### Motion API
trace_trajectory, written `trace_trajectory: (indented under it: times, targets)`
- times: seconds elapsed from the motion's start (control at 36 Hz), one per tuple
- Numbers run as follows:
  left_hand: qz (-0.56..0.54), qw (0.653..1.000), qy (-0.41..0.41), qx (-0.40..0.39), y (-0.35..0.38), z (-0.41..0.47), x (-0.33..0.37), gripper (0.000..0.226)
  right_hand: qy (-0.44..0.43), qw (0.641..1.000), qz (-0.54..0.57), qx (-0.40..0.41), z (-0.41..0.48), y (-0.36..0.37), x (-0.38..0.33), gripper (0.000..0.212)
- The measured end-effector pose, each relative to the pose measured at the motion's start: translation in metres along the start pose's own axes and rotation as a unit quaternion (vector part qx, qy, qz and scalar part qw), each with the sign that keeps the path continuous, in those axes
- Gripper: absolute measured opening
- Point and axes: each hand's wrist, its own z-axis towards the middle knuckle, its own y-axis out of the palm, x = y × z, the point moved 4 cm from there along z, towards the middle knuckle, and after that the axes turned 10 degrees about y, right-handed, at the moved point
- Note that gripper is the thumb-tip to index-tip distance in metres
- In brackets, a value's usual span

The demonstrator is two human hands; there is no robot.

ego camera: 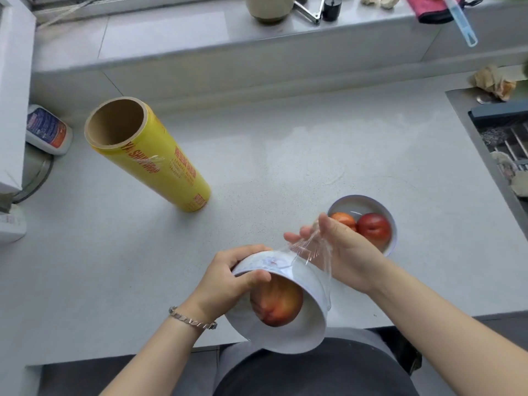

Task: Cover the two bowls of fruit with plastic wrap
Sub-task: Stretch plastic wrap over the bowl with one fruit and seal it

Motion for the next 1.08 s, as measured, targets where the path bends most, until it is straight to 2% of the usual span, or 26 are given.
trace_trajectory:
  times: [0.11,0.22,0.33,0.5,0.67,0.72,0.89,0.94,1.0,1.08]
  targets:
    - [-0.001,1.0,0.005,0.002,0.0,0.002,0.002,0.071,-0.017,0.997,0.057,0.045,-0.002,-0.002,0.004,0.042]
    - [-0.008,1.0,0.008,0.01,0.0,0.003,0.004,0.067,-0.033,0.987,0.106,0.113,-0.004,0.001,0.004,0.032]
    - [-0.007,1.0,0.02,0.009,0.001,0.003,0.008,0.057,-0.024,0.973,0.084,0.214,0.0,0.0,0.009,0.012]
    - [0.034,0.998,0.055,-0.005,0.001,0.003,0.018,0.052,0.021,0.966,0.009,0.258,0.004,-0.003,0.007,0.009]
    - [0.046,0.996,0.07,0.008,0.001,0.0,0.015,0.057,0.104,0.962,-0.102,0.232,0.001,-0.001,0.009,0.018]
    - [0.042,0.996,0.072,0.011,0.0,-0.001,0.014,0.059,0.125,0.964,-0.128,0.199,0.0,0.003,0.007,0.012]
    - [0.021,0.996,0.084,0.026,-0.001,-0.004,0.015,0.062,0.2,0.967,-0.138,0.079,-0.005,0.011,0.001,0.02]
    - [0.016,0.996,0.083,0.032,-0.002,-0.006,0.015,0.064,0.2,0.968,-0.127,0.083,-0.007,0.01,0.0,0.016]
    - [0.016,0.996,0.083,0.033,-0.001,-0.007,0.015,0.064,0.19,0.966,-0.124,0.123,-0.006,0.003,0.001,0.015]
    - [0.009,0.996,0.08,0.039,-0.001,-0.008,0.015,0.064,0.167,0.95,-0.171,0.201,-0.006,-0.009,0.006,0.033]
